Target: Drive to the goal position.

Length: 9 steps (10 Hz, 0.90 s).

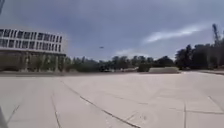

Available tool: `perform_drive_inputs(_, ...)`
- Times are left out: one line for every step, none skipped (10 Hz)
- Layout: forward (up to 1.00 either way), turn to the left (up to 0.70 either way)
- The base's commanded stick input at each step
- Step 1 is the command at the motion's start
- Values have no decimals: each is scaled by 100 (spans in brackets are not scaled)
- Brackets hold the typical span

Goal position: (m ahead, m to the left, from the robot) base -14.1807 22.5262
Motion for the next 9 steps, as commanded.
perform_drive_inputs(100, 39)
perform_drive_inputs(100, 39)
perform_drive_inputs(100, 39)
perform_drive_inputs(100, 39)
perform_drive_inputs(100, 39)
perform_drive_inputs(100, 39)
perform_drive_inputs(100, 39)
perform_drive_inputs(100, 39)
perform_drive_inputs(100, 39)
